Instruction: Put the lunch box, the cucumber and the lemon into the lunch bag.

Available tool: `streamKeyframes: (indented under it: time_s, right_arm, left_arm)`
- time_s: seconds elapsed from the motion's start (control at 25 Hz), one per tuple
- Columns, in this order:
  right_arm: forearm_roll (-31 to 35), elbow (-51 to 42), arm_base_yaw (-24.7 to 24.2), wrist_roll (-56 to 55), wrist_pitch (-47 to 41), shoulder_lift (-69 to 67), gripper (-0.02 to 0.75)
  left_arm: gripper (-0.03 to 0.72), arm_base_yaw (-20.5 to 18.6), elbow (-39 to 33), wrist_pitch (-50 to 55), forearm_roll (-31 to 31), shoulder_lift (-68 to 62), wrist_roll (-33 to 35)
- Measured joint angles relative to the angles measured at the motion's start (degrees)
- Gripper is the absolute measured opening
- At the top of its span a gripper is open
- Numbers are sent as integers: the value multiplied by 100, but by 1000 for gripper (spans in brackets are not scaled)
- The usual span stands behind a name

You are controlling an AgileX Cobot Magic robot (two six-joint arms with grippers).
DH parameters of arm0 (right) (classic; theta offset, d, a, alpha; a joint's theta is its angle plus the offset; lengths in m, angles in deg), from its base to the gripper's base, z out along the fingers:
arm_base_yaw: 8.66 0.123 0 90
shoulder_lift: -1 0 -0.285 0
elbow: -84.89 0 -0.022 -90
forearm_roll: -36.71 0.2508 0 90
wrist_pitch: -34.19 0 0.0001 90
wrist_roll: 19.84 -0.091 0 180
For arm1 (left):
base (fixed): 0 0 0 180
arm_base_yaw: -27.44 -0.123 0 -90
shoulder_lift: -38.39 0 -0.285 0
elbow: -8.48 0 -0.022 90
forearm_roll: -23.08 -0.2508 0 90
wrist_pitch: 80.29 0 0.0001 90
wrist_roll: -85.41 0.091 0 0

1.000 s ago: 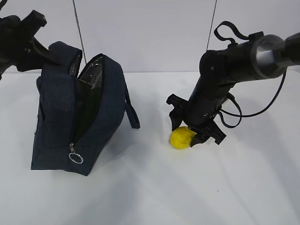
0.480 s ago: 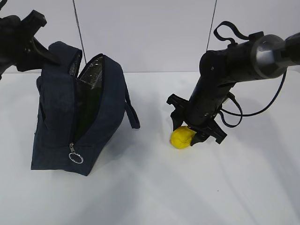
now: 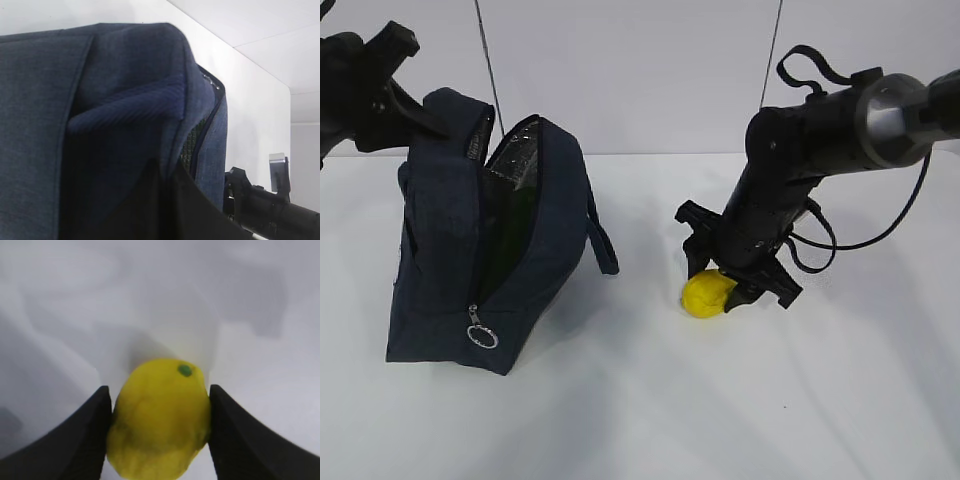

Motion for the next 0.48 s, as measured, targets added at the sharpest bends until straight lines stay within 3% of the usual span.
streamKeyframes:
  time_s: [0.24, 0.48]
  right_arm:
    - [255, 234, 0, 222, -516, 0, 439]
    - [74, 1280, 0, 1189, -1658, 0, 439]
  left_arm:
    - [-7, 0, 0, 0, 0, 0, 0]
    - [-7, 0, 0, -13, 0, 0, 0]
